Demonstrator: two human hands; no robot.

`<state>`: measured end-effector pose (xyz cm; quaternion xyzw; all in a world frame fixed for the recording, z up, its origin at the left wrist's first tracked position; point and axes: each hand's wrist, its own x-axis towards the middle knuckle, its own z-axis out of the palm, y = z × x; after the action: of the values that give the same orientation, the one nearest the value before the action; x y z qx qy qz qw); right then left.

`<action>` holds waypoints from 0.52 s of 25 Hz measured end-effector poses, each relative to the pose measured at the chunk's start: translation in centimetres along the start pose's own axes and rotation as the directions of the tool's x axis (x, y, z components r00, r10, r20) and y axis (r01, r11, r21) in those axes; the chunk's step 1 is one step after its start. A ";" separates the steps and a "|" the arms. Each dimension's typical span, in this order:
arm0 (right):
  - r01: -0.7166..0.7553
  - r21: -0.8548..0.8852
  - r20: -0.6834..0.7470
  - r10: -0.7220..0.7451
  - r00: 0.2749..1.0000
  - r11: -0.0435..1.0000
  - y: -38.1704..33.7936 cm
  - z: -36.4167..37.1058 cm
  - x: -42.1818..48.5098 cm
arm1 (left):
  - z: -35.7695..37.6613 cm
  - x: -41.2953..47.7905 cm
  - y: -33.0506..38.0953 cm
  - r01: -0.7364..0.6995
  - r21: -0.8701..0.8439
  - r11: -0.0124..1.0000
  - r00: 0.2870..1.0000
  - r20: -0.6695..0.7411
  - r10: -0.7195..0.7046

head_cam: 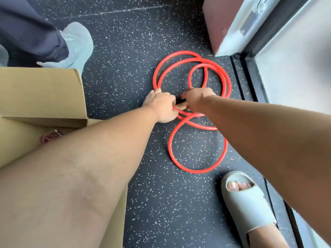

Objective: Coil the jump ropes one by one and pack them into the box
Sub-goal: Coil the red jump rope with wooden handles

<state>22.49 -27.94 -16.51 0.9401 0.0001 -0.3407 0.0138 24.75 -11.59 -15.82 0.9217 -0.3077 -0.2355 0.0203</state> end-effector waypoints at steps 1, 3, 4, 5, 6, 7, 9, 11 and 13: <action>-0.011 -0.046 -0.048 0.009 0.999 0.999 -0.1 0.2 -0.2 | -0.3 -0.5 0.2 0.050 -0.055 0.997 0.999 -0.010 -0.051; -0.003 -0.124 -0.143 -0.015 0.990 0.992 0.2 0.9 -1.0 | -1.0 -0.6 0.3 0.152 -0.084 0.985 0.986 -0.061 -0.157; 0.012 -0.121 -0.196 -0.036 0.980 0.993 0.5 1.1 -1.6 | -1.4 -0.5 0.3 0.181 -0.062 0.982 0.980 -0.070 -0.185; 0.025 -0.102 -0.236 -0.048 0.971 0.995 0.7 1.2 -2.3 | -1.9 -0.4 0.5 0.200 -0.035 0.979 0.977 -0.065 -0.202; 0.038 -0.075 -0.273 -0.057 0.960 0.996 1.1 1.2 -3.0 | -2.6 -0.5 0.7 0.207 -0.015 0.978 0.977 -0.053 -0.207; 0.041 -0.055 -0.308 -0.056 0.950 0.998 1.5 1.0 -3.6 | -3.3 -0.6 1.0 0.203 0.003 0.979 0.978 -0.039 -0.203; 0.011 0.024 -0.366 -0.002 0.931 1.000 2.2 0.4 -5.3 | -4.5 -1.1 1.3 0.200 0.055 0.978 0.980 -0.035 -0.198; 0.019 0.151 -0.389 0.042 0.920 0.988 2.5 -1.0 -7.2 | -6.3 -2.5 1.0 0.210 0.087 0.974 0.976 -0.076 -0.204; 0.084 0.182 -0.394 -0.006 0.919 0.980 2.3 -2.6 -9.6 | -8.6 -4.5 0.6 0.165 0.019 0.986 0.974 -0.162 -0.160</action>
<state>16.84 -30.05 -8.32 0.9856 -0.0089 -0.1447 -0.0865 25.08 -10.43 -6.19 0.9598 -0.2325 -0.1569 0.0109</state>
